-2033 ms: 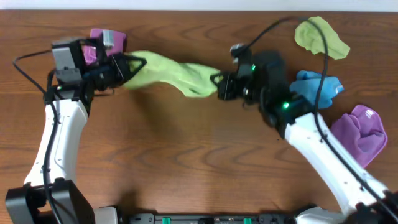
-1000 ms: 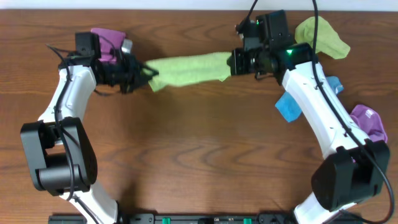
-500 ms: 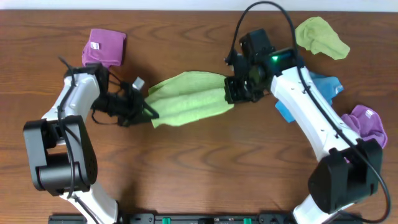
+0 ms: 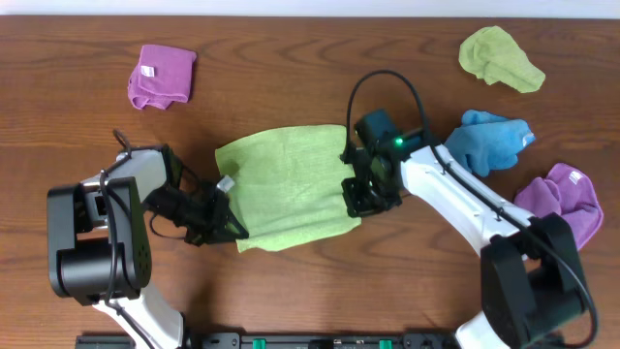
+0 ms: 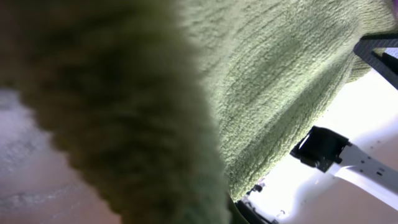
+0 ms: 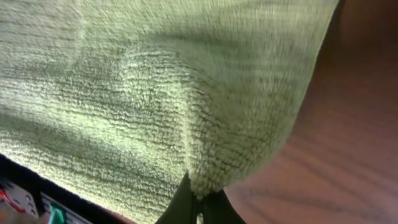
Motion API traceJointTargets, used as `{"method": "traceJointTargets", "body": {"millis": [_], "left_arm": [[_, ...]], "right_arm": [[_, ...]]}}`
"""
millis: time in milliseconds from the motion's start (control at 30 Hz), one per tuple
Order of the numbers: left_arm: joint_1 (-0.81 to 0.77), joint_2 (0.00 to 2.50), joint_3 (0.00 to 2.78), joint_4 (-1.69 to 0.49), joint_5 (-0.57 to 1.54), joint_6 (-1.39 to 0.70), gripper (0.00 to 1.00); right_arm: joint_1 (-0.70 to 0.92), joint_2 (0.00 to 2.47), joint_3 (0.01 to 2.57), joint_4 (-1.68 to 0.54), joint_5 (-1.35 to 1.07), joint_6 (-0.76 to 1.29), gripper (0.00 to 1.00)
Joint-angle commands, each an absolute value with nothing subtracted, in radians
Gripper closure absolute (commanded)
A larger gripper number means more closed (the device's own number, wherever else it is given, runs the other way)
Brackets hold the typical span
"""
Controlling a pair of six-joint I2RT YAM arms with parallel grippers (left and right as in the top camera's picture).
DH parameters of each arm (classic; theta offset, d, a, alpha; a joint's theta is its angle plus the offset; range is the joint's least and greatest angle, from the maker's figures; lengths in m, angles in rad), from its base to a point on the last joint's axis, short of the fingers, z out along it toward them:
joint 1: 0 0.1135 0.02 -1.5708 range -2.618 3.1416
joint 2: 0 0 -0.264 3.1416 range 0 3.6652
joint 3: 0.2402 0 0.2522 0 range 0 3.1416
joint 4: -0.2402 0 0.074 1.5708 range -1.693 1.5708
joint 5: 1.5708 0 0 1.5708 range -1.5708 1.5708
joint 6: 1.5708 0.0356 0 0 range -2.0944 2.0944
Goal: Fold the cloth
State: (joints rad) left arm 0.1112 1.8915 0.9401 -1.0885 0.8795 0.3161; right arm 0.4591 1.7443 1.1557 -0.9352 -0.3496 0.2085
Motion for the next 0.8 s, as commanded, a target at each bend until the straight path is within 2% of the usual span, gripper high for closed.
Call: {"method": "traceJointTargets", "body": {"millis": [0,200,400,567,767], "left_arm": [[0.121,1.896,0.885,-1.071,0.818,0.338,0.94],[0.121,1.895,0.853,-1.071,0.815,0.337,0.94],[0.123,1.822,0.854,-1.071,0.892,0.316,0.94],[0.142,1.675,0.858,-1.016,0.883,0.173,0.94],[0.188,1.525,0.861,-0.796,0.819,-0.097,0.94]], "right_arm": [[0.456,1.68,1.1,-0.935,-0.311,0.234,0.98],[0.458,1.599,0.996,-0.91,-0.309,0.254,0.98],[0.458,1.596,0.997,-0.77,-0.291,0.265,0.99],[0.448,1.596,1.001,-0.648,-0.236,0.295,0.99],[0.403,1.597,1.019,-0.476,-0.176,0.295,0.99]]}}
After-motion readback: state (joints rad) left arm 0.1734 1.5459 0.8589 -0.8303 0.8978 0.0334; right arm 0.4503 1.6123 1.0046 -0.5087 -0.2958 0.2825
